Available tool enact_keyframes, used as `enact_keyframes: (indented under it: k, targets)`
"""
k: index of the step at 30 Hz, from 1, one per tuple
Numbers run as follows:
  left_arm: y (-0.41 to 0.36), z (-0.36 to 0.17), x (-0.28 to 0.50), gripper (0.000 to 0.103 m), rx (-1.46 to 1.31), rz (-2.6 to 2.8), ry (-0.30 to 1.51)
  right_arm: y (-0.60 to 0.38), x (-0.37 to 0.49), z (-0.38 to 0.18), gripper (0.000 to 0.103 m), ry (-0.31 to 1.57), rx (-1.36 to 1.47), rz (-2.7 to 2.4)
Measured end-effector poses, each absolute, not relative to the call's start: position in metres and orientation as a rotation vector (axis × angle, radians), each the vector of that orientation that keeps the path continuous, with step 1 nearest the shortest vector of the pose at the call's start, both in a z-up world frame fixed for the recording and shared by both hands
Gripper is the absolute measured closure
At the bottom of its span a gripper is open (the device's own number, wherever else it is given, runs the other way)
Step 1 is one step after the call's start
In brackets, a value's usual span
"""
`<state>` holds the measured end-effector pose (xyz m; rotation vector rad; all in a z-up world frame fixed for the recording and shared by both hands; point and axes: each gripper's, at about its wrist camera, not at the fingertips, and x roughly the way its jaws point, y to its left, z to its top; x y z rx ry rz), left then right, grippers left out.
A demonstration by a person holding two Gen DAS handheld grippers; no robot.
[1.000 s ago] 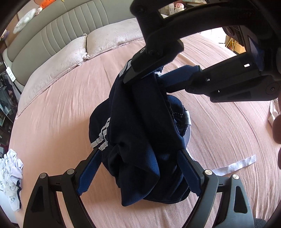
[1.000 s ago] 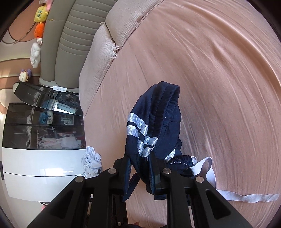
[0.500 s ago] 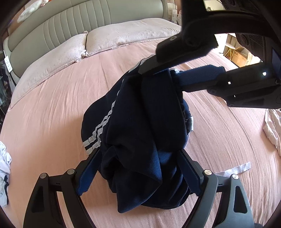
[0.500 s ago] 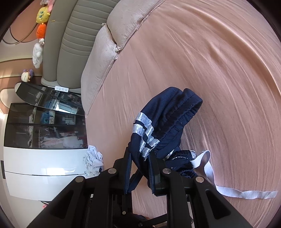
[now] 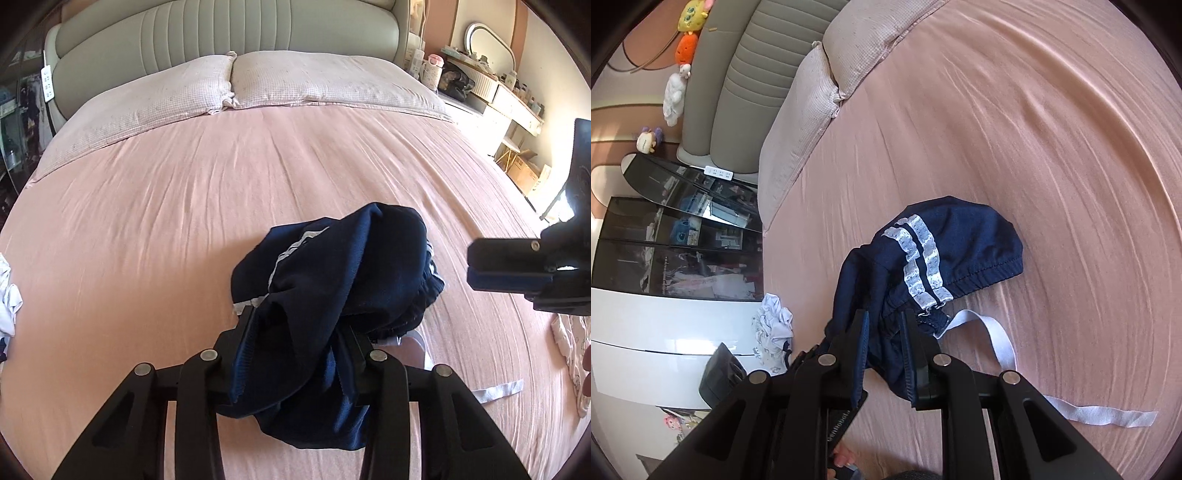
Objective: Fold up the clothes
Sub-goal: 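Lower the shorts onto the sheet and open the right gripper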
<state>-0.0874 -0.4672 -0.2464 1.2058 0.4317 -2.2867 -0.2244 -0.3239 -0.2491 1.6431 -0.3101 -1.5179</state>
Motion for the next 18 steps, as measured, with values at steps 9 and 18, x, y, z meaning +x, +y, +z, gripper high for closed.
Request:
enact_keyframes:
  k: [9,18]
  targets:
    - [-0.479,-0.254,-0.082,0.067,1.243,-2.274,0.351,-0.323,-0.201,-0.239,0.019,0.266,1.338,-1.833]
    - [-0.508,-0.262,-0.076,0.067,1.270,-2.253,0.323,-0.318,-0.201,-0.252,0.019,0.527,1.146,-2.027]
